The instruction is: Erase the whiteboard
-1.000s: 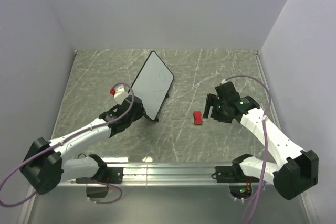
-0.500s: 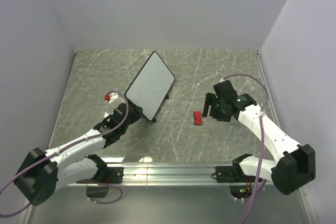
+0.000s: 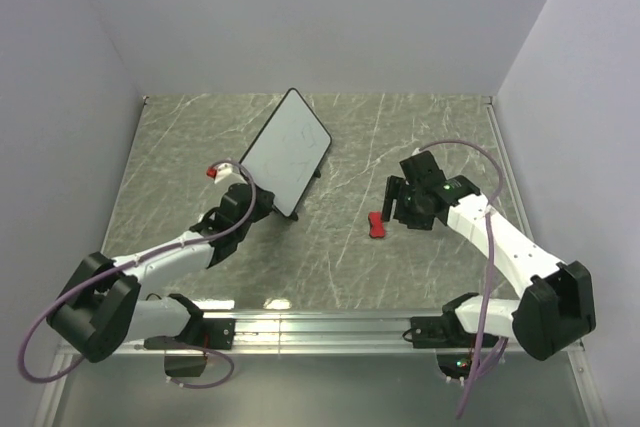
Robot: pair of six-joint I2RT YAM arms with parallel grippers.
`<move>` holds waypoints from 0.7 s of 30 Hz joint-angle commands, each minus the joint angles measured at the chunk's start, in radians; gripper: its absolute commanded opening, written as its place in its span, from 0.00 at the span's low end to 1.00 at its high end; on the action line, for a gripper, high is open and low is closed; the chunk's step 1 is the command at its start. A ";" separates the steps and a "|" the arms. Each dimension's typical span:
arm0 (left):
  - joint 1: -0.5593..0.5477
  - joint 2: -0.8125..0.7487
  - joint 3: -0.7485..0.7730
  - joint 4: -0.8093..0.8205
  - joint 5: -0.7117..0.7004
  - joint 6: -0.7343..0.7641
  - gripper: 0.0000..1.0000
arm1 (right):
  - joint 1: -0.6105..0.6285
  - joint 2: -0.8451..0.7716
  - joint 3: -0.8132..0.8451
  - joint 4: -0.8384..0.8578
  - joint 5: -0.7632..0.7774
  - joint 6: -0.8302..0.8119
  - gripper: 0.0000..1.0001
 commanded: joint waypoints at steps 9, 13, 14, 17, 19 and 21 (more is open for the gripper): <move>0.027 -0.121 0.155 -0.217 0.006 0.193 0.00 | 0.032 0.158 0.029 0.122 -0.023 0.046 0.58; 0.037 -0.169 0.199 -0.334 0.023 0.236 0.00 | 0.073 0.259 0.037 0.135 0.049 0.066 0.54; 0.037 -0.178 0.211 -0.352 0.023 0.241 0.00 | 0.078 0.280 0.043 0.141 0.061 0.068 0.54; 0.038 -0.221 0.219 -0.411 0.026 0.247 0.00 | 0.093 0.358 0.078 0.141 0.121 0.079 0.56; 0.044 -0.244 0.225 -0.440 0.044 0.251 0.01 | 0.095 0.407 0.107 0.139 0.155 0.083 0.59; 0.044 -0.250 0.233 -0.457 0.053 0.259 0.00 | 0.095 0.427 0.120 0.153 0.164 0.082 0.60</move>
